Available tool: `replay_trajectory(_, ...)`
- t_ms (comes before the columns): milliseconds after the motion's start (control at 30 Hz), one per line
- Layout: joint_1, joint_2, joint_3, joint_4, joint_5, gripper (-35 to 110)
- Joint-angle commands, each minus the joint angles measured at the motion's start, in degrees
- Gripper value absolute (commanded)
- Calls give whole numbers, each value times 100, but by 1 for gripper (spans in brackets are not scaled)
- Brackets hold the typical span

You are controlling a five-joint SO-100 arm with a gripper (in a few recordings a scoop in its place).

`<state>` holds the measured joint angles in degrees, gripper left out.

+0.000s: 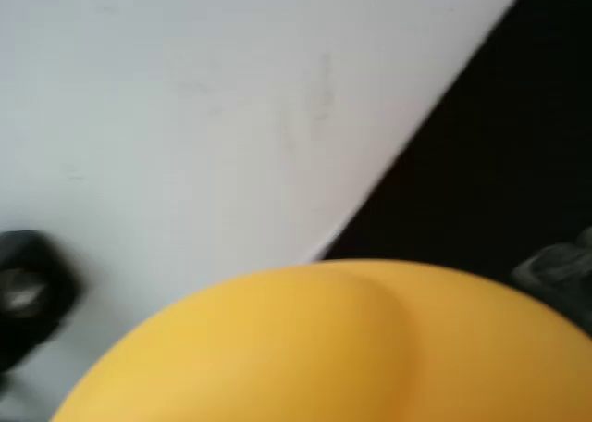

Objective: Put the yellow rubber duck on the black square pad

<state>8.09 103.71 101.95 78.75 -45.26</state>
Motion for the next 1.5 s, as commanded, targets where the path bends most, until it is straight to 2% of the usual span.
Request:
replay_trajectory(0,-545,62,-158,70,-44,6)
replay_trajectory(267,-1556,44,-149,0,527,6)
replay_trajectory(600,-1485,-369,589,-18,571,6)
replay_trajectory(733,-1485,-396,536,-44,615,6)
replay_trajectory(933,-1310,-404,650,-703,615,6)
replay_trajectory(1300,-1239,-396,677,-729,615,7)
replay_trajectory(1467,-1239,-343,677,-703,563,15)
